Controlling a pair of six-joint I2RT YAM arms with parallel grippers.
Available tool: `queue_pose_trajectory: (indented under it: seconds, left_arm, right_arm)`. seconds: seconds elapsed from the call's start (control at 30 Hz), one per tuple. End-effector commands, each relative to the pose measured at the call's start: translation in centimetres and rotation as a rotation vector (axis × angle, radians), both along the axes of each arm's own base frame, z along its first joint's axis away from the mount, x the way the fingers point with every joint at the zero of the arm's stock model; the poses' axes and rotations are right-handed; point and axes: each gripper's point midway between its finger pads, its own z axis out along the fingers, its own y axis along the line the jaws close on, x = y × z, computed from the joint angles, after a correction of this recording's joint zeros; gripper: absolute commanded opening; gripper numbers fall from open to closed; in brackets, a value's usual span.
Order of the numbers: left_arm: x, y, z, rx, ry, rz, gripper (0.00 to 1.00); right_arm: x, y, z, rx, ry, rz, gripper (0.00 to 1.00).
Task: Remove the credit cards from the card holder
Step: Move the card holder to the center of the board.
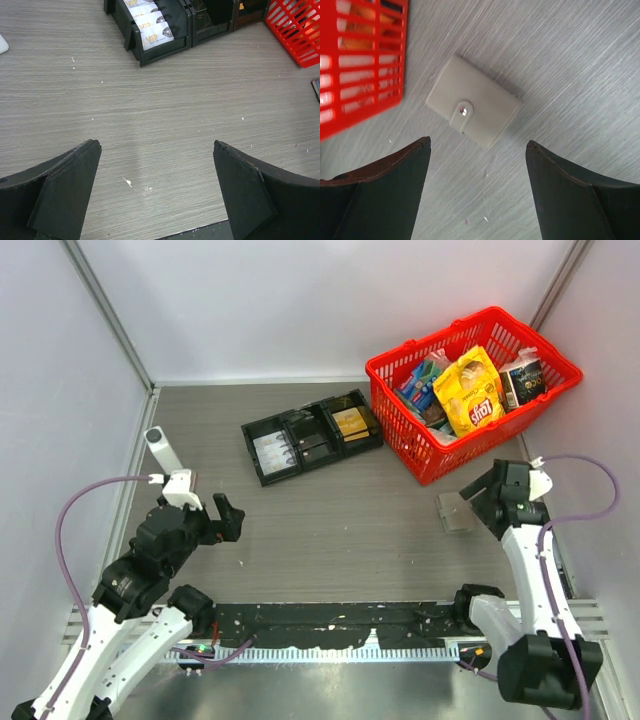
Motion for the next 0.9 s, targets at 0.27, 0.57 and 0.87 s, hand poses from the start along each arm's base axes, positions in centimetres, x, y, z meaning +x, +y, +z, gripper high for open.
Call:
queue_pose_trajectory:
  seconds: [0.27, 0.57, 0.87]
  left_arm:
    - [0.6, -0.6, 0.9, -0.007, -0.043, -0.025, 1.00]
    - [0.7, -1.0, 0.6, -0.008, -0.032, -0.040, 1.00]
    - [0.7, -1.3, 0.5, -0.012, -0.023, -0.049, 1.00]
  right_arm:
    - [5.7, -3.4, -3.4, 0.193, -0.084, 0.032, 0.71]
    - [4.3, -2.3, -7.7, 0.231, 0.031, 0.114, 0.66]
    - [1.9, 3.8, -10.8, 0.234, 0.135, 0.284, 0.53]
